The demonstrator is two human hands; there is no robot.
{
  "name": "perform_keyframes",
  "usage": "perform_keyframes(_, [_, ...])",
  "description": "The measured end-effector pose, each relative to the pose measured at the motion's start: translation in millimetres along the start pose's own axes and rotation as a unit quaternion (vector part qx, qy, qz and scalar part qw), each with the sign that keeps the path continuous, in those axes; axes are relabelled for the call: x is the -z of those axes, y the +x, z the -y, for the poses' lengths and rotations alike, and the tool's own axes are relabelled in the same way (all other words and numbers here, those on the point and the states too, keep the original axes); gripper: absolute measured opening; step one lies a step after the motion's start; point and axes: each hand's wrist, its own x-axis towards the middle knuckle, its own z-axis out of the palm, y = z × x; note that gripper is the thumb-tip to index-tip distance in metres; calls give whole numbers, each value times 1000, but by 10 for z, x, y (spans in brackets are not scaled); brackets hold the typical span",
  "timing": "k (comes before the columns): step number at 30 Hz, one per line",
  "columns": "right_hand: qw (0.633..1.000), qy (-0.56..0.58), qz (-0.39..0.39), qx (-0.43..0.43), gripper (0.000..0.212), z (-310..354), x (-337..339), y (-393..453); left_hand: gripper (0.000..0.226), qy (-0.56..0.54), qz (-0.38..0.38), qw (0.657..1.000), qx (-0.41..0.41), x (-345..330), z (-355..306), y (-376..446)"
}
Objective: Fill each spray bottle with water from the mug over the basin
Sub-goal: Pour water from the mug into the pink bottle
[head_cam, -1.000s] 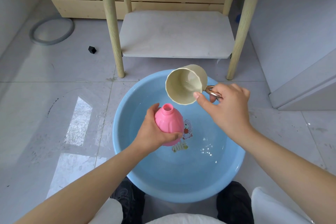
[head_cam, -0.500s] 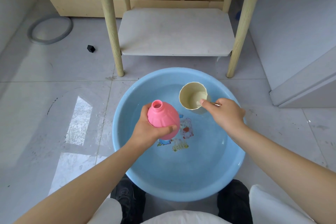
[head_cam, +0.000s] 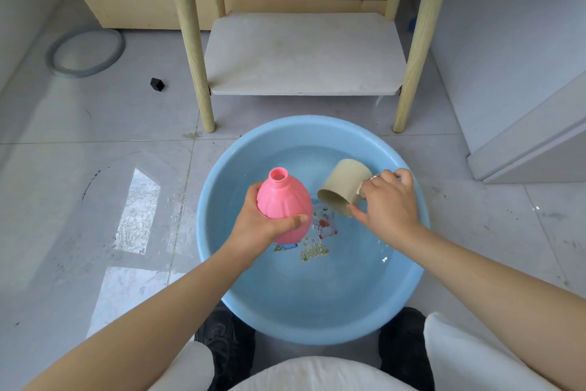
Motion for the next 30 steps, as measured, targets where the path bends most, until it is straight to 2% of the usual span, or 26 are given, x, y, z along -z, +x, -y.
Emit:
perform_keyframes(5, [998, -4, 24, 50, 42, 39, -107, -70, 100, -21, -11, 1000, 18, 24, 47, 35])
perform_keyframes(7, [998, 32, 44, 38, 43, 76, -102, -96, 100, -20, -13, 1000, 17, 37, 42, 37])
perform_keyframes(11, [981, 155, 63, -96, 37, 80, -11, -75, 101, -5, -17, 1000, 9, 65, 37, 32])
perform_keyframes(12, [972, 181, 69, -135, 41, 74, 26, -54, 101, 0, -16, 1000, 7, 70, 35, 27])
perform_keyframes(14, [947, 238, 86, -198, 51, 55, 115, 5, 99, 5, -12, 1000, 0, 70, 25, 10])
perform_keyframes(18, [873, 371, 129, -289, 54, 13, 249, 80, 87, 25, -1, 1000, -17, 38, -16, -31])
perform_keyframes(20, [832, 445, 109, -313, 56, -11, 311, 87, 84, 33, 5, 999, -25, 14, -28, -47])
perform_keyframes(22, [813, 481, 86, -316, 57, -21, 398, 87, 80, 38, 8, 999, -28, -7, -34, -53])
perform_keyframes(30, [840, 489, -34, -234, 52, 101, 811, 93, 76, 58, 9, 997, -43, -63, -102, -37])
